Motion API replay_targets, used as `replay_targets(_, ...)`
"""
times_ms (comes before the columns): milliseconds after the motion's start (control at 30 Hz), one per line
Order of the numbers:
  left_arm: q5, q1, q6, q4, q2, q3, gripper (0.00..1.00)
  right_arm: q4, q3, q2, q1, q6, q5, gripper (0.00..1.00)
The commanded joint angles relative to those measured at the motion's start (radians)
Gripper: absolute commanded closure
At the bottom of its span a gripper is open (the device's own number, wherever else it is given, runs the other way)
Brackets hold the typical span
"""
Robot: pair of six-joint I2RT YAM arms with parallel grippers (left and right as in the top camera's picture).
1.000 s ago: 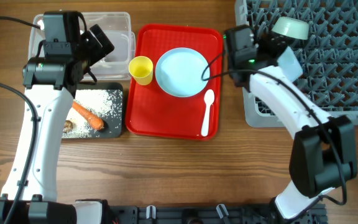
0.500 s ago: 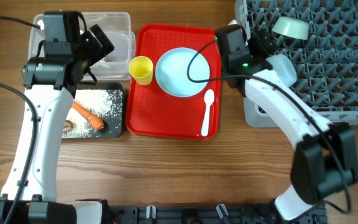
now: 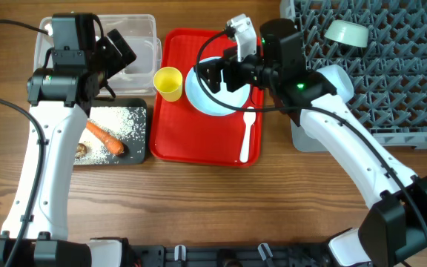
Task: Sort waste into correct bins and load items into the dishwasher rack
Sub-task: 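Return the right gripper to the light blue plate and grasp its rim, then lift the light blue plate off the red tray with the right gripper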
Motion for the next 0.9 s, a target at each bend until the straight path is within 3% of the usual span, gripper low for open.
replay_targets(0,-0.010,0.006,-0.006,-0.001,0.000,-0.002,0.00,-0.003,0.003,0.027,-0.005,0.076,0.025,0.00)
replay_targets(167,-0.010,0.006,-0.006,-0.001,0.000,-0.002,0.00,-0.062,0.003,0.095,-0.005,0.171,0.080,0.00)
replay_targets(433,-0.010,0.006,-0.006,-0.001,0.000,-0.002,0.00,-0.237,0.003,0.140,-0.009,0.202,0.432,0.00)
replay_targets(533,-0.010,0.006,-0.006,-0.001,0.000,-0.002,0.00,-0.291,0.003,0.135,-0.028,0.205,0.434,0.00)
replay_targets(633,-0.010,0.006,-0.006,-0.001,0.000,-0.002,0.00,-0.239,0.000,0.143,-0.047,0.166,0.407,0.03)
replay_targets(667,-0.010,0.006,-0.006,-0.001,0.000,-0.002,0.00,-0.201,0.000,0.171,-0.046,0.164,0.398,0.09)
replay_targets(867,-0.010,0.006,-0.006,-0.001,0.000,-0.002,0.00,-0.129,0.016,0.362,-0.048,0.180,0.357,0.12)
